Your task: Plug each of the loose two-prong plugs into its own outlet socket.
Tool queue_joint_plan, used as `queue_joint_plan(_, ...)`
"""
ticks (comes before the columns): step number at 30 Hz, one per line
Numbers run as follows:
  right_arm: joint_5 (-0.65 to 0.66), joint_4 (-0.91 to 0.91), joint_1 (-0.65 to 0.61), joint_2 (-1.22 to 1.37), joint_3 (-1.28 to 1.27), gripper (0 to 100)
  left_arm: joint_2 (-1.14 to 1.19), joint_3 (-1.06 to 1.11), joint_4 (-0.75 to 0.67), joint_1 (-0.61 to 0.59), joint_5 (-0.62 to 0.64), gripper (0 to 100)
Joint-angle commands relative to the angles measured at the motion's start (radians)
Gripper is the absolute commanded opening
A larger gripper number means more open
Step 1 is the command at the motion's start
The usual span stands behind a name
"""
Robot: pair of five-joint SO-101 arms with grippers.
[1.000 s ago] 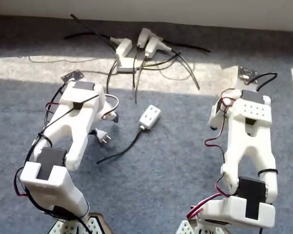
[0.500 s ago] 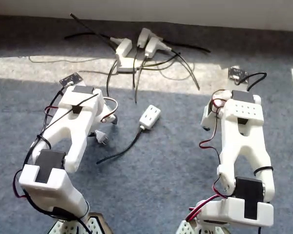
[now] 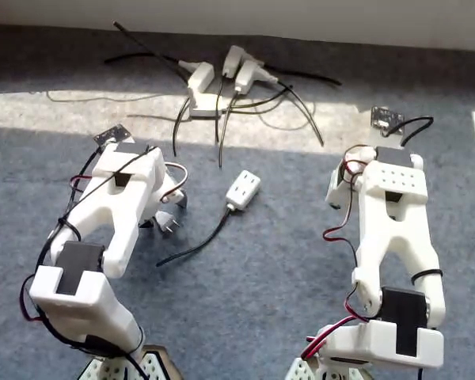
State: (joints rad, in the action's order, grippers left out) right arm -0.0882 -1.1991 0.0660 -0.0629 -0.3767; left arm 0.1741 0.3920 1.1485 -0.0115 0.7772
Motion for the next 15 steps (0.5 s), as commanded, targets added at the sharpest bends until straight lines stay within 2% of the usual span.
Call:
queue_joint_plan(1,-0.009,0.016,-0.012,-0.042,-0.005,28.9,-0.042,-0.015,-0.005,-0.016,0.002,22)
queue_joint_plan(4,-0.009,0.042,-0.015,-0.042,-0.019,28.9,-0.044,-0.071,0.012,-0.013,0.003,21)
queue_joint_plan(9,-0.009,0.079,-0.015,-0.042,-0.047,28.9,-0.039,-0.171,0.124,0.015,0.005,21)
queue_joint_plan(15,-0.009,0.079,-0.015,-0.042,-0.047,28.9,-0.033,-0.133,0.121,0.065,0.006,21)
